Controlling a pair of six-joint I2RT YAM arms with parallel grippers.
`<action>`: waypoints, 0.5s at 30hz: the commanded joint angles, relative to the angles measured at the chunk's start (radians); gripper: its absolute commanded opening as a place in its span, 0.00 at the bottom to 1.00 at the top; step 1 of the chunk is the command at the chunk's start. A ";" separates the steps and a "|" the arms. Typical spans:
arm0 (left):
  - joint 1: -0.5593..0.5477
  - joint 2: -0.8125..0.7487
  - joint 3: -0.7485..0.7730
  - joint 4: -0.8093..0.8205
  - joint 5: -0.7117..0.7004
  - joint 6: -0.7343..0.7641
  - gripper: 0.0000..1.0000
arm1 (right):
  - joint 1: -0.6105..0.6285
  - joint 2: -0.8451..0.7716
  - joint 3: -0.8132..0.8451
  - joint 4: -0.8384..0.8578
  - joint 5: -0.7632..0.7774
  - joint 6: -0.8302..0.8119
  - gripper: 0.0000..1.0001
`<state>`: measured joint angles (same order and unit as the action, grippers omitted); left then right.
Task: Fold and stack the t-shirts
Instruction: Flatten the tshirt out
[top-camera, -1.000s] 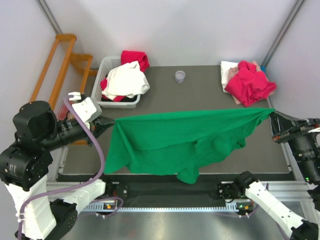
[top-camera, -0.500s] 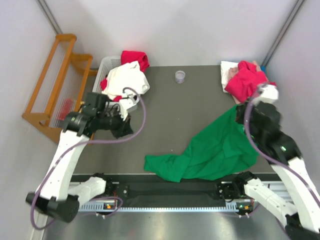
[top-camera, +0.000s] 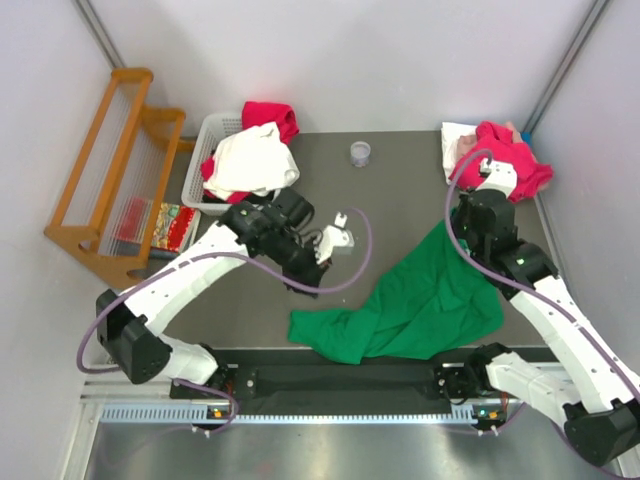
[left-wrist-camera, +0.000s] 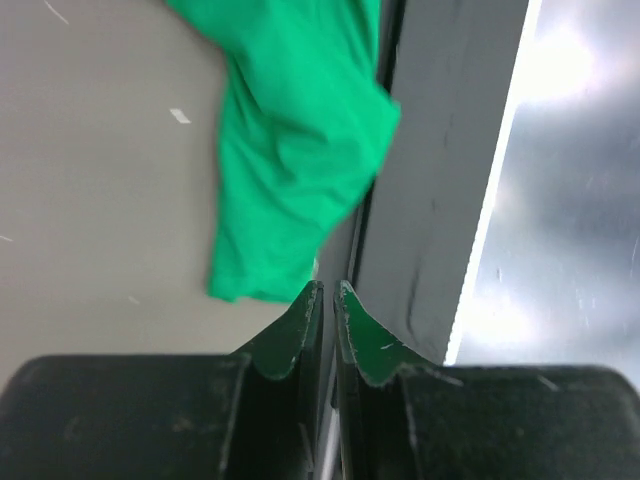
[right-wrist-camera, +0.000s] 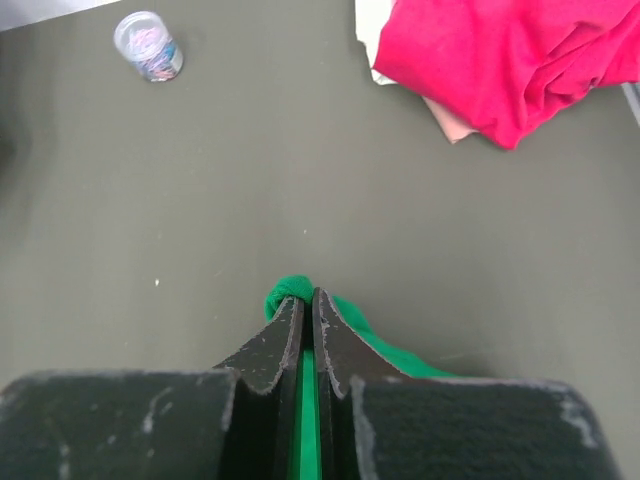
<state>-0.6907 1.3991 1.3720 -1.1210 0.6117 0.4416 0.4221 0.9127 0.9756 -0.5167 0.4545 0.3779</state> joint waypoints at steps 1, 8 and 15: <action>-0.078 0.023 -0.076 -0.045 -0.111 -0.011 0.15 | -0.008 0.029 0.011 0.080 0.084 -0.005 0.00; -0.265 0.119 -0.114 -0.008 -0.039 -0.073 0.15 | -0.009 0.095 0.061 0.090 0.119 0.001 0.00; -0.400 0.157 -0.165 0.171 -0.216 -0.168 0.34 | -0.009 0.127 0.060 0.083 0.093 0.035 0.00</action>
<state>-1.0454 1.5703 1.2324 -1.1057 0.5114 0.3584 0.4221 1.0382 0.9916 -0.4908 0.5400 0.3862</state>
